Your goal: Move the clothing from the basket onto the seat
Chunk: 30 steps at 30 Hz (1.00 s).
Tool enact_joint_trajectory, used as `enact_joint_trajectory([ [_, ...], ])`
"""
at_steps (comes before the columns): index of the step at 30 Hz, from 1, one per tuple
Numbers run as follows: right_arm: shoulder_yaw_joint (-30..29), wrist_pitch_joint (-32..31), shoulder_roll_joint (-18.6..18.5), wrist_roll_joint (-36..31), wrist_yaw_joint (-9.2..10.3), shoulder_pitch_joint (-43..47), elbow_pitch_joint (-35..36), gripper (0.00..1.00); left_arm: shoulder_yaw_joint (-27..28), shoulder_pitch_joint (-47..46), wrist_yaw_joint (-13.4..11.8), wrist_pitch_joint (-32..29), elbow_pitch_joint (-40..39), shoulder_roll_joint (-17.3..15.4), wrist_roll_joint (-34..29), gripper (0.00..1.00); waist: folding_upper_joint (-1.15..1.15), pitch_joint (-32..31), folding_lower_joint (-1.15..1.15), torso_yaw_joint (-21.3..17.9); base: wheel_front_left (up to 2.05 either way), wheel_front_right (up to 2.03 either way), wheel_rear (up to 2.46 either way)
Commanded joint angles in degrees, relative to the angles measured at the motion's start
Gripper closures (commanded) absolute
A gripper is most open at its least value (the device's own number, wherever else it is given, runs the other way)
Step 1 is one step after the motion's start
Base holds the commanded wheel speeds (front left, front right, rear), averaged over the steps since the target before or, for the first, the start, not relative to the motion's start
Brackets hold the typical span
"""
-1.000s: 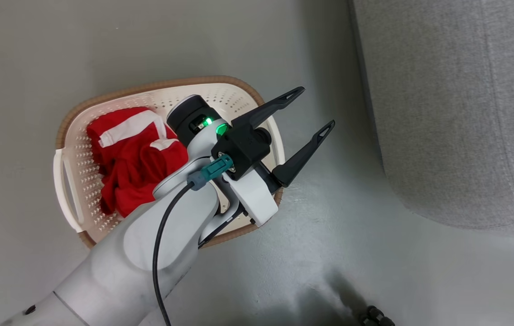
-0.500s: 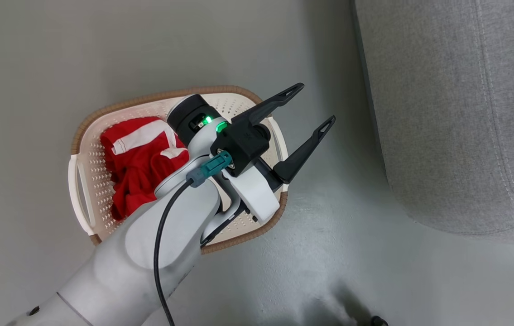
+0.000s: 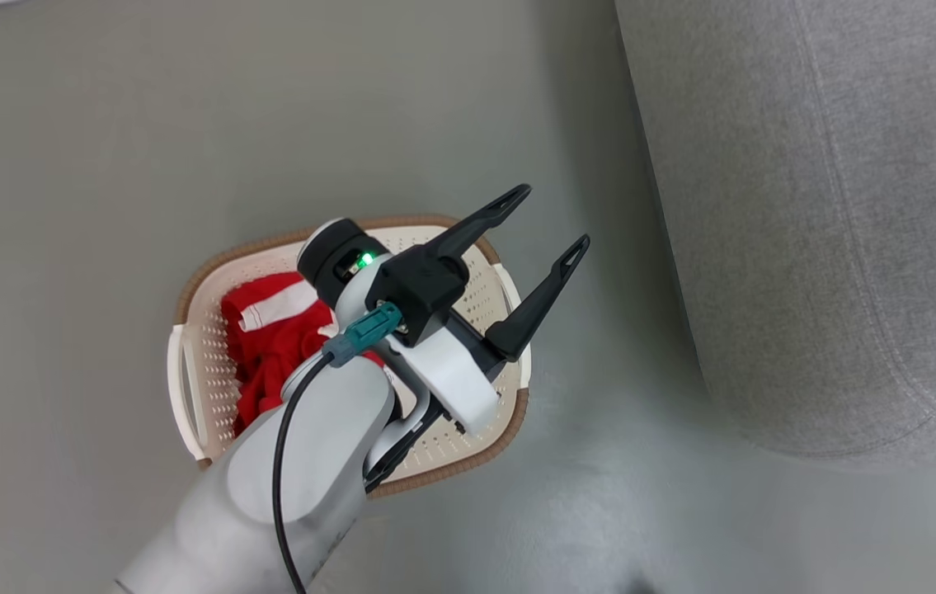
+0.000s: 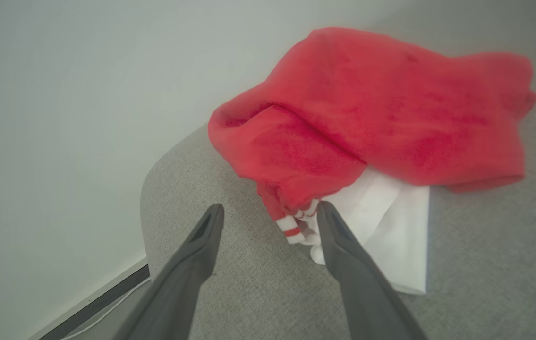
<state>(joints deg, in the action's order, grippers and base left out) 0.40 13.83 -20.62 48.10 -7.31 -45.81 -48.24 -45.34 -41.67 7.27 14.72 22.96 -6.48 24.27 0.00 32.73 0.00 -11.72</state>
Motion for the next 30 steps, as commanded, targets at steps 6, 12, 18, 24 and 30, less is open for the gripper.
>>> enact_joint_trajectory([
  [6,1.1,1.1,-0.8,0.7,-0.18,6.2,5.3,0.00,5.7,5.0,0.2,0.3,-1.6,0.5,-0.5,0.00,0.00,-6.8,0.00,2.3,0.00,0.00,0.00],
  [12,0.7,1.2,0.5,-5.1,-0.18,9.7,9.9,0.00,9.6,9.0,0.2,0.3,-1.4,1.1,-1.4,0.00,0.00,-10.9,0.00,4.2,0.00,0.00,0.00],
  [18,0.8,1.2,2.4,-11.9,-0.18,13.1,14.4,0.00,14.6,13.5,0.2,0.3,-0.6,1.7,-2.8,0.00,0.00,-15.4,0.00,6.8,0.00,0.00,0.00],
  [24,2.8,1.2,4.5,-17.3,-0.18,16.4,17.4,0.00,20.4,17.5,0.2,0.3,-0.7,2.3,-4.1,0.00,0.00,-19.4,0.00,9.1,0.00,0.00,0.00],
  [30,5.3,1.2,5.9,-21.0,-0.18,19.8,20.1,0.00,26.7,21.6,0.2,0.3,-0.2,2.7,-5.9,0.00,0.00,-22.9,0.00,10.5,0.00,0.00,0.00],
])
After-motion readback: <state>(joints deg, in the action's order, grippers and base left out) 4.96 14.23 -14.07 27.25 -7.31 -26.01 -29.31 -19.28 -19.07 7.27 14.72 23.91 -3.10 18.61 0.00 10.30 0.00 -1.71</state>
